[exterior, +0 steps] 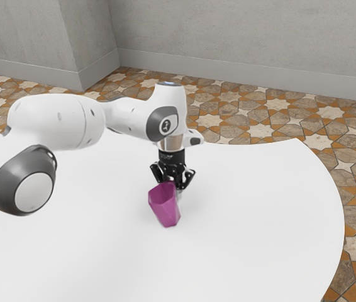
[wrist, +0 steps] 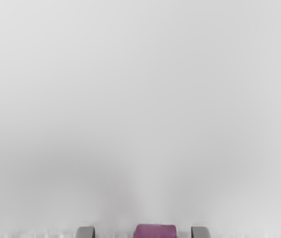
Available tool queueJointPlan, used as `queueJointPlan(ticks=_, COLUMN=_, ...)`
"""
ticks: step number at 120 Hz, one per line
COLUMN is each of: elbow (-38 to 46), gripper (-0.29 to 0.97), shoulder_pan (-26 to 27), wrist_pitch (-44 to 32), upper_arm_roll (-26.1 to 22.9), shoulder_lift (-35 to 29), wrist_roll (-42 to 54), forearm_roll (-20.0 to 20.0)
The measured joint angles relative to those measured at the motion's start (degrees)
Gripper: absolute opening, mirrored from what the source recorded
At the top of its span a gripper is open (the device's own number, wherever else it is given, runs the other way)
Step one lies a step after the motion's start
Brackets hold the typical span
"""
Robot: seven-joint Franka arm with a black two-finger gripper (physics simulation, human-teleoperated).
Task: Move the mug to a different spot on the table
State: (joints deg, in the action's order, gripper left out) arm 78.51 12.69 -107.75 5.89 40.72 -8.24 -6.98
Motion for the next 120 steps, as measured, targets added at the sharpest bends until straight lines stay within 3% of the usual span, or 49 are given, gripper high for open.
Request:
queueJointPlan(ticks=27, elbow=-3.7, gripper=0.02, shoulder_pan=-7.7, wrist_pitch=11.6, upper_arm_roll=-4.8, shoulder_lift=0.0, wrist_roll=-0.1, forearm_roll=-2.8)
queueJointPlan(ticks=43, elbow=-5.2, gripper=-0.01, shoulder_pan=-9.3, wrist_pitch=19.0, upper_arm_roll=-4.8, shoulder_lift=-0.4, wrist_roll=-0.1, forearm_roll=-3.9)
queueJointPlan(ticks=76, elbow=-10.0, gripper=-0.06, shoulder_pan=-12.7, wrist_pitch=27.1, upper_arm_roll=-4.7, shoulder_lift=2.0, wrist_roll=0.3, forearm_roll=3.2)
queueJointPlan(ticks=120, elbow=-20.0, gripper=-0.08, shoulder_pan=-17.1, wrist_pitch=28.6, upper_arm_roll=-7.4, shoulder_lift=9.8, wrist_roll=1.1, forearm_roll=4.9)
